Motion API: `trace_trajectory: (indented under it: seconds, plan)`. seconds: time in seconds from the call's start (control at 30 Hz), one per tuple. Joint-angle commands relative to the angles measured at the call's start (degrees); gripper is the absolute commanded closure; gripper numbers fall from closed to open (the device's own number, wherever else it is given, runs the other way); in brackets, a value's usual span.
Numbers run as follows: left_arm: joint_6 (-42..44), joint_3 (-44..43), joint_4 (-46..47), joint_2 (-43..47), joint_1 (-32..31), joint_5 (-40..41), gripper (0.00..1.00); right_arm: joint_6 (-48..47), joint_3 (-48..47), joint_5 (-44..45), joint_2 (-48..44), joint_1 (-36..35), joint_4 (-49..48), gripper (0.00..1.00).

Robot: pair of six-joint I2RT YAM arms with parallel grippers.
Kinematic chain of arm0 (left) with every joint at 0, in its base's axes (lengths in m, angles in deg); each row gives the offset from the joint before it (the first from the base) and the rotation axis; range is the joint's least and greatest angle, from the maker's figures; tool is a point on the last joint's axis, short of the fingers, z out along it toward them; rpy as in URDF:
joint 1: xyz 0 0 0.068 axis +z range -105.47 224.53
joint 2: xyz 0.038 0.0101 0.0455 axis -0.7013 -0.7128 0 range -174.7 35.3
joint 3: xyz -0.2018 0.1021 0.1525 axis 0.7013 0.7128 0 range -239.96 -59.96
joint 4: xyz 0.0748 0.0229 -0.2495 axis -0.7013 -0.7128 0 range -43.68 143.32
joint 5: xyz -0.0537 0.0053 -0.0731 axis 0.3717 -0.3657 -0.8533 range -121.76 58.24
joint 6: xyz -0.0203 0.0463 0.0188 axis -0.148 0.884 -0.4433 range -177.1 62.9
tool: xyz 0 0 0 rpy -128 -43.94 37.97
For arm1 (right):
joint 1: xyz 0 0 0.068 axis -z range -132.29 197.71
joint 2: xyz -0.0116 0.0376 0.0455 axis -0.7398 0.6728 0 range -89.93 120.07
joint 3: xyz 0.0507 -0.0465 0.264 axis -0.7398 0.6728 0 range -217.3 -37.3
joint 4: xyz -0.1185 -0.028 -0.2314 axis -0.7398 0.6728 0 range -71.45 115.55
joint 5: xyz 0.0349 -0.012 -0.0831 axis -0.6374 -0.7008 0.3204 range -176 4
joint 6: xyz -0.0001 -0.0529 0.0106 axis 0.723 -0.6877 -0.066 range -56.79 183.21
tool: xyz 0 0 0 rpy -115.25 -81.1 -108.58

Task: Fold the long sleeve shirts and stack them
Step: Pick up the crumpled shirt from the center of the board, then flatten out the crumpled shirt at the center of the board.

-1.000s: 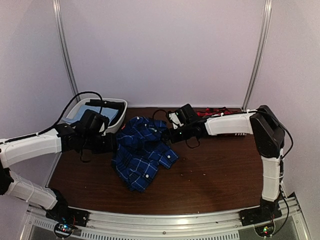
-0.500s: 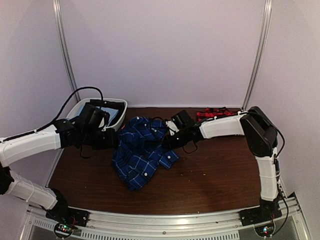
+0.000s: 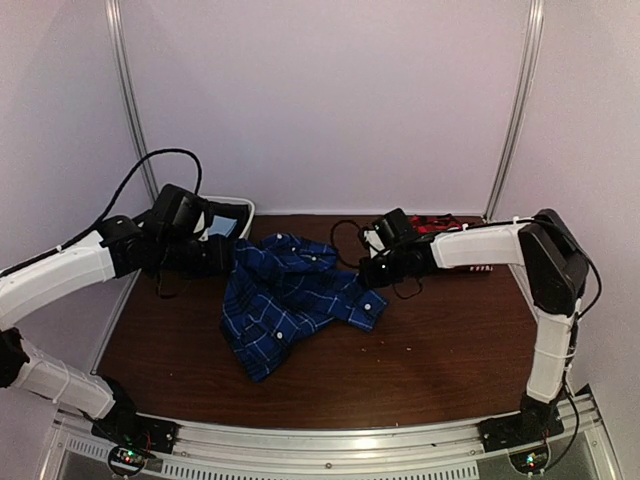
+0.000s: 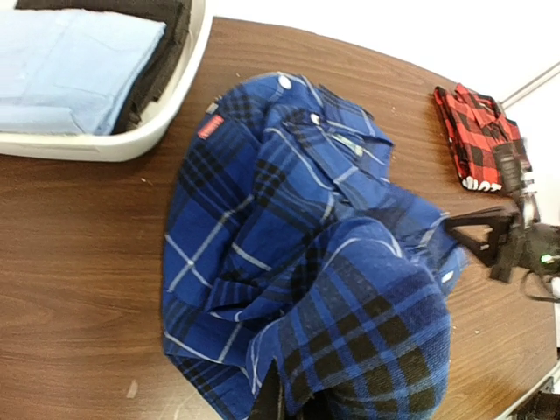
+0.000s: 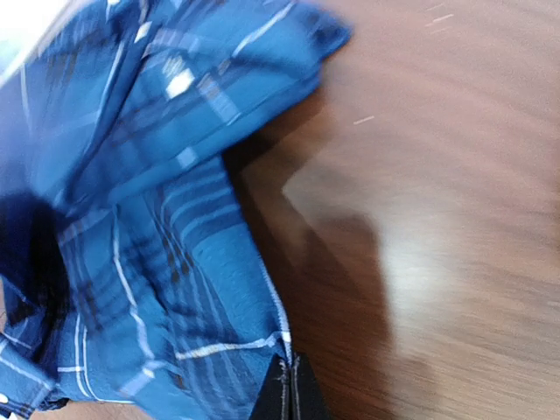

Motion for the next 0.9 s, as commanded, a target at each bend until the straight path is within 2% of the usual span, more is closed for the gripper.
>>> trace_trajectory:
  seconds: [0.0,0.17,0.33,0.47,0.63,0.87]
  plan:
    - [2.7,-5.7,-4.4,-0.2,0.9,6.1,1.0,-0.4,4.1,7.2,-10.1,6.1,3.4,1.0]
    - [5.8,-9.2,-7.2,-0.7,5.5,6.0,1.0,-2.5,7.7,12.4,-17.7,11.6,6.5,1.0]
    - [10.2,-16.1,-10.5,-2.7,9.7,5.9,1.0,-4.7,7.3,17.9,-23.4,19.1,9.8,1.0]
    - [12.7,-22.8,-12.8,-4.5,11.4,7.8,1.0,-5.6,4.6,22.6,-26.4,23.8,12.0,1.0]
    - [16.3,-32.3,-12.9,-5.4,11.7,8.8,1.0,-5.5,-0.7,23.2,-30.0,29.3,13.0,1.0]
    - [24.6,-43.8,-10.4,-5.6,11.7,1.8,1.0,-5.0,-10.3,24.2,-34.7,32.6,13.4,1.0]
